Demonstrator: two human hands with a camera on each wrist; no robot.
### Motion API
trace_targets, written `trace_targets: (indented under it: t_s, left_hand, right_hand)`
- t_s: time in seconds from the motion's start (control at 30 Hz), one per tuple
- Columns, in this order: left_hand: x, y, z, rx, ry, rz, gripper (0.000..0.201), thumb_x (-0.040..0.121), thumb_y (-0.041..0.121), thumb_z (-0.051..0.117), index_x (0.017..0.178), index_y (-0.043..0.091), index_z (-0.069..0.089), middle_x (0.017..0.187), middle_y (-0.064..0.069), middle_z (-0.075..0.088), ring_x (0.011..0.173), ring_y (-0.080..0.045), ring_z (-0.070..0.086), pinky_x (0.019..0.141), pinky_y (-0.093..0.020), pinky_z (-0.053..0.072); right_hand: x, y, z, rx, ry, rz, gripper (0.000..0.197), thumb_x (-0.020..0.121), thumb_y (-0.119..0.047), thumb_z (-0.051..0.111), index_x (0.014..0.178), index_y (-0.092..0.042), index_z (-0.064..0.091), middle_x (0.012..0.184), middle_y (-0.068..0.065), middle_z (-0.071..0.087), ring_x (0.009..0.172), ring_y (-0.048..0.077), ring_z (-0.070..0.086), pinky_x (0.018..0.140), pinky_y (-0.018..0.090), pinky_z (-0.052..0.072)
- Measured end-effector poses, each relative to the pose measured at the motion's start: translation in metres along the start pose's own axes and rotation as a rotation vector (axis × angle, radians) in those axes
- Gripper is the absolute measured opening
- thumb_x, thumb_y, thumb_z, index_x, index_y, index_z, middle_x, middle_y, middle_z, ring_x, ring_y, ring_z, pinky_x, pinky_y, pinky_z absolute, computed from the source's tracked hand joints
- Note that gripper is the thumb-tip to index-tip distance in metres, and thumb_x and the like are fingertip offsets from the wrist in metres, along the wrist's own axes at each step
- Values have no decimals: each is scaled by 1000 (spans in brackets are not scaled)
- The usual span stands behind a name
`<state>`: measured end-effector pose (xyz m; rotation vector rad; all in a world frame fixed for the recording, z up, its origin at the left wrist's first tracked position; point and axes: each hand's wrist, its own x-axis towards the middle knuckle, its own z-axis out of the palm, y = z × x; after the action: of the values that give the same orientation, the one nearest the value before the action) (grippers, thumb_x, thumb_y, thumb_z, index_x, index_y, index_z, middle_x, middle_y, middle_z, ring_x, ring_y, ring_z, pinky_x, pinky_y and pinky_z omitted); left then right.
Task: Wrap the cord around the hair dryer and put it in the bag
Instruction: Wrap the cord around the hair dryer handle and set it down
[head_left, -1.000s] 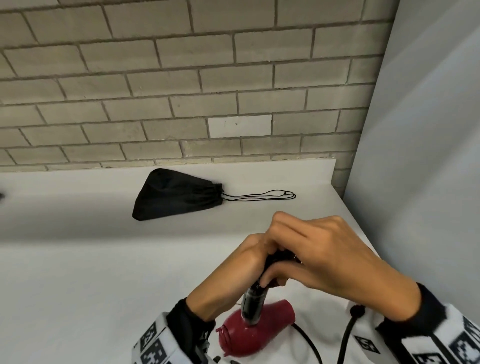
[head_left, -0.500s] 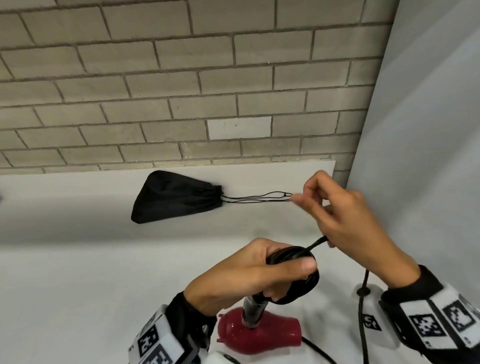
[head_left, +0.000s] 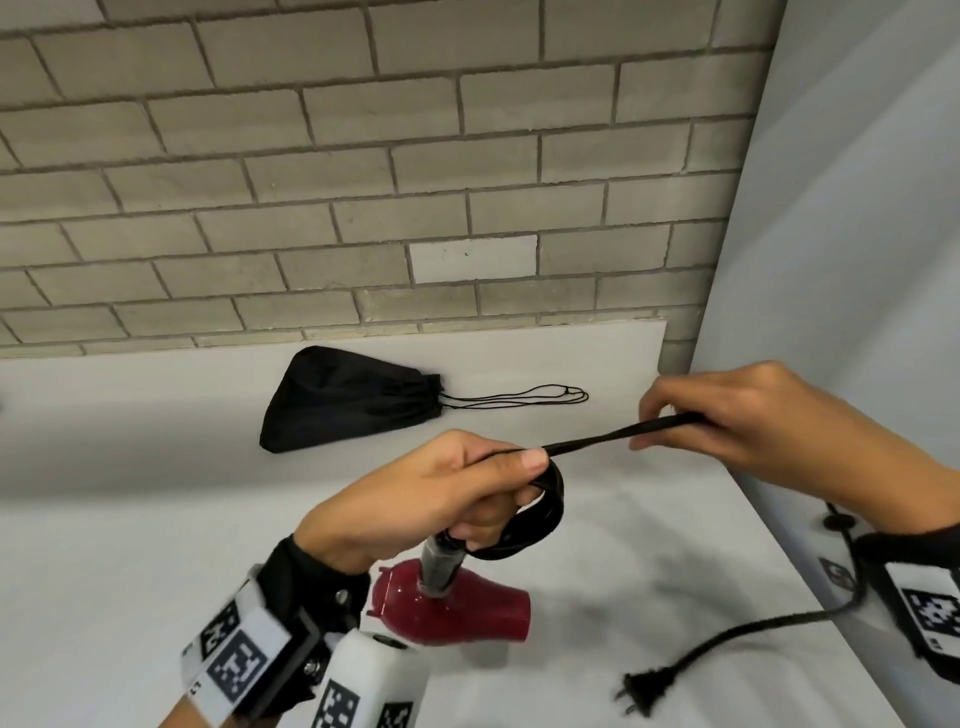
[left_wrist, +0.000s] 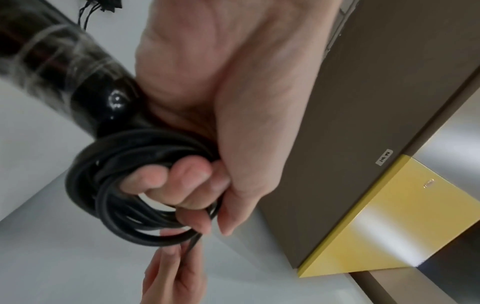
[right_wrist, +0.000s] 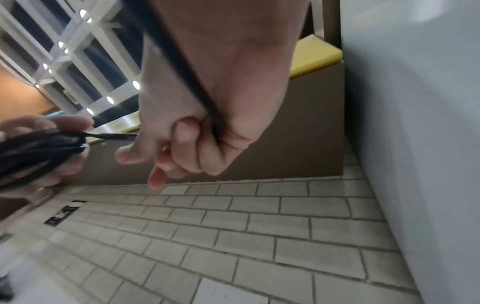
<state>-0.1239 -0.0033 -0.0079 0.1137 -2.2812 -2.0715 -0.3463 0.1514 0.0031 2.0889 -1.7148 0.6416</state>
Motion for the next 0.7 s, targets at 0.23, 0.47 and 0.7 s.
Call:
trace_targets:
  t_s: [0.23,0.47,0.7]
  left_hand:
    - [-8,7,-12,1,3,-1,32,87,39,49,66,16,53,46,10,24,41,-8,24,46,-18,30]
    - [-39,11,-58,-102,192,20,38,79,49,66,62,16,56,40,14,27,36,-6,23,41,-18,32]
    - [-57,7,-84,36,305,-2,44,80,52,61,62,12,54,42,8,23,40,-12,21,44,-22,33]
  right_hand:
    - [-11,8,-14,-102,34,69,53,95,-57,16,84,-25,57,57,-6,63,40,21,52,36,23,43]
    - [-34,20,-3,-362,-20,246,60,97,-53,11,73,-17,52,54,-3,56,38,23,53,33,25,31]
    - [-83,52,13,-421,-122,560,32,90,-52,34,78,-23,42,69,-3,41,41,30,53,33,35,43]
